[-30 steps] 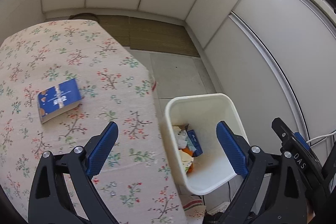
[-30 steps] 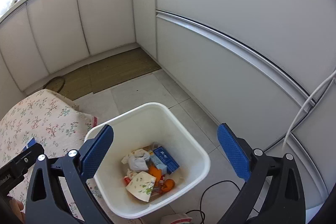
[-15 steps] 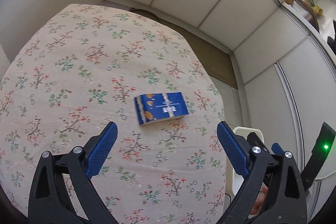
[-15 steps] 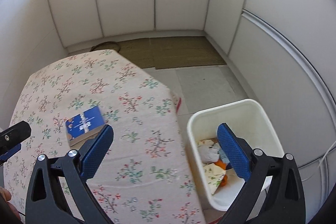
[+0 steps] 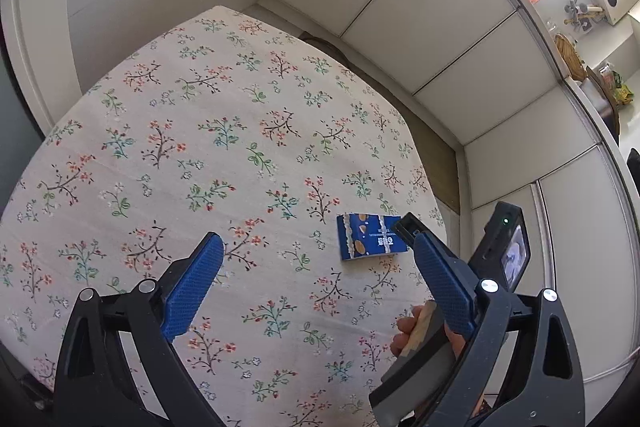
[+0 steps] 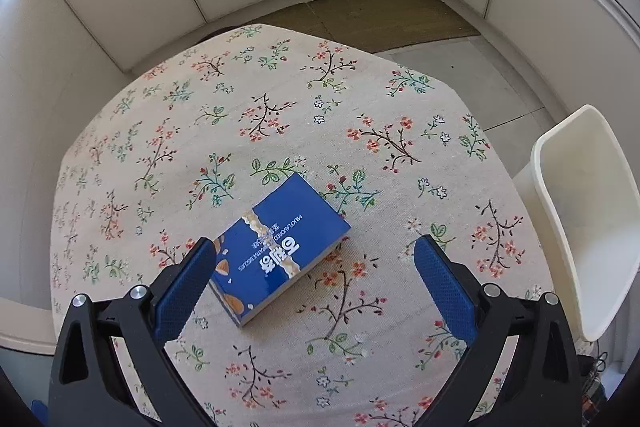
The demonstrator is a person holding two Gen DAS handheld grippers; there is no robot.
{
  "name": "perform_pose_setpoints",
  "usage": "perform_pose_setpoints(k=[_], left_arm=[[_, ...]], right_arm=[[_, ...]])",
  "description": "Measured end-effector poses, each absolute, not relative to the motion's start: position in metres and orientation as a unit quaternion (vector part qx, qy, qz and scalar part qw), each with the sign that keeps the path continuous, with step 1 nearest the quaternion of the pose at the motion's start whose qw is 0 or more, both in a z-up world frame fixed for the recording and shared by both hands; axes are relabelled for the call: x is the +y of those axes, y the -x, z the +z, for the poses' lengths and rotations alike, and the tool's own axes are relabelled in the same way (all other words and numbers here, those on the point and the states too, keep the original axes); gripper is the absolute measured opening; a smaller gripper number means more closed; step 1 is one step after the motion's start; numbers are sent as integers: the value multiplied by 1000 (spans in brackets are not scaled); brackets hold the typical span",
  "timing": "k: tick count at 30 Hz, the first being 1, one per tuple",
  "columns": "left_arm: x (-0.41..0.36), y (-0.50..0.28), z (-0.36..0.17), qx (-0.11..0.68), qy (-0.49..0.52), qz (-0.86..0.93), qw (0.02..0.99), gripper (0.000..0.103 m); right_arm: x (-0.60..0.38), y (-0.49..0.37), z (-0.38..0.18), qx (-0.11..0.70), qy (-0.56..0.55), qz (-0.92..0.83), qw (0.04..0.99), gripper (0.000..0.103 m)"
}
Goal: Collect trash
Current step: 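Grasp the blue biscuit box with the right tool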
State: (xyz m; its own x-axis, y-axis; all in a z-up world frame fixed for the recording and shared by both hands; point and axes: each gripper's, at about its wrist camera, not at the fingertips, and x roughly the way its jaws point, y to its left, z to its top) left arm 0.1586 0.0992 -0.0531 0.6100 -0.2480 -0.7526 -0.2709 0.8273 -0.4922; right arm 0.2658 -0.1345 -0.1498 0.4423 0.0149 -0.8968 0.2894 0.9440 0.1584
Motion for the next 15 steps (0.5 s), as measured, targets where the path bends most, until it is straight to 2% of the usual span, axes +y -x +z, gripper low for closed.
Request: perform_pose_setpoints(k=[7, 12, 13, 15], left_arm=[[114, -159, -59, 445, 303, 15, 843, 92], [117, -160, -65, 451, 304, 16, 839, 92], [118, -159, -65, 452, 306, 17, 838, 92], [121, -158, -65, 450, 310, 20, 837, 92]], right_arm=[[-127, -289, -181, 557, -177, -138, 800, 96], [-114, -290, -189, 554, -186, -133, 801, 96], [-110, -289, -189, 551, -181, -126, 805, 94], [-101, -286, -187, 545, -161, -108, 815, 81]])
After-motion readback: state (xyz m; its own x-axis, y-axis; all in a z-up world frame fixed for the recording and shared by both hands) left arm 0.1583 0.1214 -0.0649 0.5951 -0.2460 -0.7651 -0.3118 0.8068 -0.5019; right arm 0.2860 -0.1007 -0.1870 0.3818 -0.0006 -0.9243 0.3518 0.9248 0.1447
